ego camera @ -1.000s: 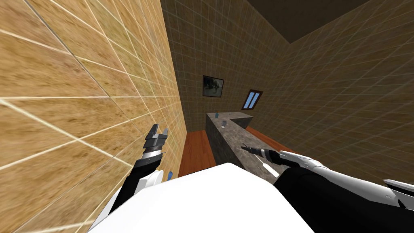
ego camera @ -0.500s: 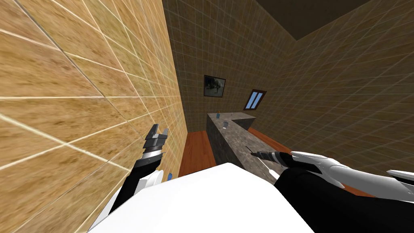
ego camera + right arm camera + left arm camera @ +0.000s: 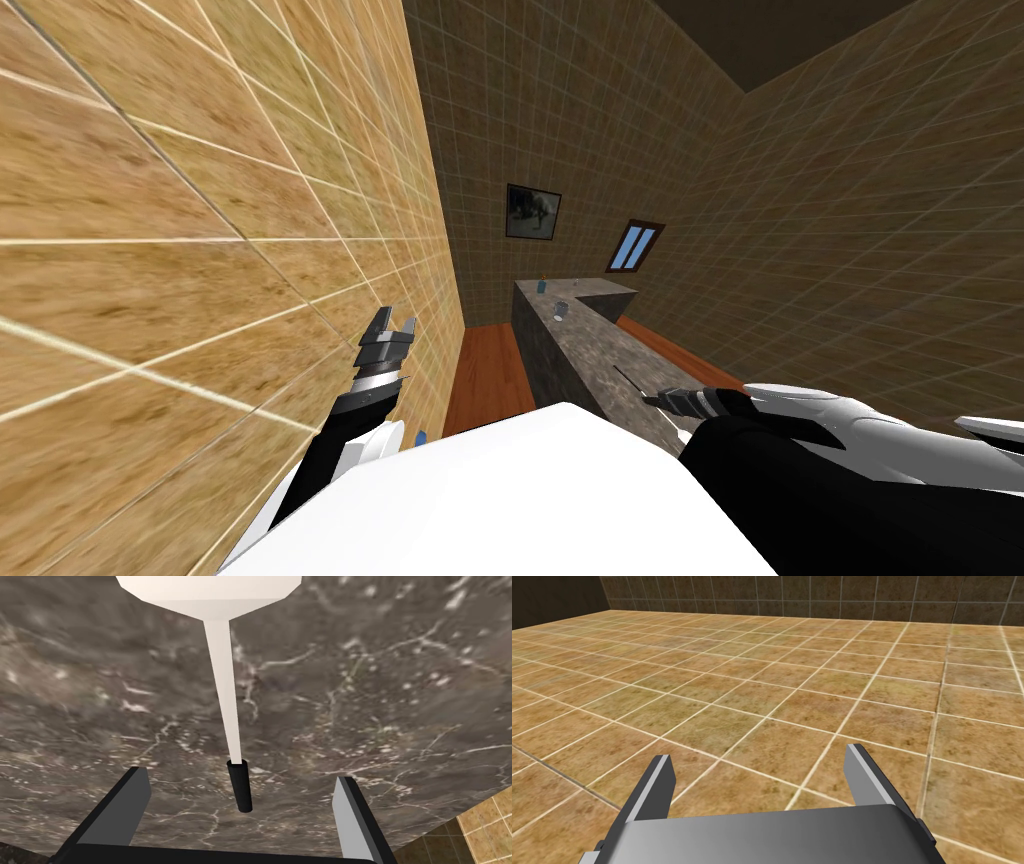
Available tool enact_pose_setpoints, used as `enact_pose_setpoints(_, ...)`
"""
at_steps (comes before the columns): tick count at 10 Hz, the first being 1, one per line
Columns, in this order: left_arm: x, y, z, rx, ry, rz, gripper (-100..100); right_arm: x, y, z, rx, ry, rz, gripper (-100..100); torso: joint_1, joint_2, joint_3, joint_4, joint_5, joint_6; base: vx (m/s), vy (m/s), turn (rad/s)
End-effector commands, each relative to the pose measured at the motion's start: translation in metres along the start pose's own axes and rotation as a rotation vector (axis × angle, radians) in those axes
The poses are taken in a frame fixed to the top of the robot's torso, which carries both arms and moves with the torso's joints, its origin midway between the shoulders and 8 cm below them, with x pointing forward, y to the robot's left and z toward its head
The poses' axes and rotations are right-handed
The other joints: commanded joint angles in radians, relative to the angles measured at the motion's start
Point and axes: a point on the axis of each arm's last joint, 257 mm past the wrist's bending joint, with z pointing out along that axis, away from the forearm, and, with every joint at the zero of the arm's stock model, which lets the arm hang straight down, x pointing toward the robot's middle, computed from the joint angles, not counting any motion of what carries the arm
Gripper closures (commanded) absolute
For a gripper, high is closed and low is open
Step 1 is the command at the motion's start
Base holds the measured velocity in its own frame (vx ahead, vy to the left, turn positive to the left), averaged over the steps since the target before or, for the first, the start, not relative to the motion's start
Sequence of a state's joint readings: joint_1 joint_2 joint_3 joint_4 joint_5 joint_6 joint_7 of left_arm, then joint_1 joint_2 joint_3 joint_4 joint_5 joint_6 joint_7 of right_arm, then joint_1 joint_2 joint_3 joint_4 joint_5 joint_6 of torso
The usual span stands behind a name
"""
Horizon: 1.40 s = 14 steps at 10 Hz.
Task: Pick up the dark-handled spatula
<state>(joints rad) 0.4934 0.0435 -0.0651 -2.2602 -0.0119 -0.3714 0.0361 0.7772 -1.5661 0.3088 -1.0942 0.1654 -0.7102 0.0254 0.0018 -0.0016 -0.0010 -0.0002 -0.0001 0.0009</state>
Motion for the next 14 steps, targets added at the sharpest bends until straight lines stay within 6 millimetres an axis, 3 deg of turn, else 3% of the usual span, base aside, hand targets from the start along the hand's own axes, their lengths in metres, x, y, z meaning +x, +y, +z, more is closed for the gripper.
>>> enact_pose_setpoints(1, 0.0, 0.0, 0.0, 0.0, 0.0, 0.0, 0, 0.017, -0.007, -0.004, 0.015, 0.045, -0.021, -100, 0.0, 0.0, 0.0, 0.0, 0.0, 0.0, 0.022, 0.017, 0.005)
enact_pose_setpoints(2, 0.0, 0.0, 0.0, 0.0, 0.0, 0.0, 0, 0.041, -0.013, -0.01, 0.03, 0.1, -0.041, -100, 0.0, 0.0, 0.0, 0.0, 0.0, 0.0, 0.035, 0.024, 0.022)
enact_pose_setpoints(5, 0.0, 0.0, 0.0, 0.0, 0.0, 0.0, 0, 0.044, -0.013, -0.011, 0.031, 0.107, -0.04, -100, 0.0, 0.001, 0.0, 0.0, 0.0, 0.0, 0.019, 0.01, 0.002)
enact_pose_setpoints(6, 0.0, 0.0, 0.0, 0.0, 0.0, 0.0, 0, 0.045, -0.013, -0.012, 0.031, 0.108, -0.042, 0, -0.001, 0.001, 0.001, 0.0, 0.0, 0.0, 0.0, 0.0, 0.0)
enact_pose_setpoints(7, 0.0, 0.0, 0.0, 0.0, 0.0, 0.0, 0, 0.055, -0.011, -0.006, 0.035, 0.108, -0.032, -100, -0.001, 0.002, 0.001, 0.0, 0.0, 0.0, 0.014, -0.01, 0.074)
enact_pose_setpoints(9, 0.0, 0.0, 0.0, 0.0, 0.0, 0.0, 0, 0.072, -0.008, 0.002, 0.041, 0.108, -0.018, -100, -0.002, 0.0, 0.0, 0.0, -0.001, 0.0, 0.036, -0.024, 0.091)
enact_pose_setpoints(10, 0.0, 0.0, 0.0, 0.0, 0.0, 0.0, 0, 0.068, -0.008, -0.001, 0.037, 0.107, -0.022, -100, -0.003, 0.0, 0.0, 0.0, -0.001, 0.0, 0.019, -0.015, 0.016)
enact_pose_setpoints(11, 0.0, 0.0, 0.0, 0.0, 0.0, 0.0, 0, 0.069, -0.008, 0.0, 0.039, 0.108, -0.022, 100, -0.002, 0.0, 0.0, 0.0, -0.001, 0.0, 0.0, 0.0, 0.0)
enact_pose_setpoints(14, 0.0, 0.0, 0.0, 0.0, 0.0, 0.0, 0, 0.069, -0.009, 0.0, 0.04, 0.107, -0.022, 100, -0.001, 0.002, 0.001, 0.0, -0.001, 0.0, 0.0, 0.0, 0.0)
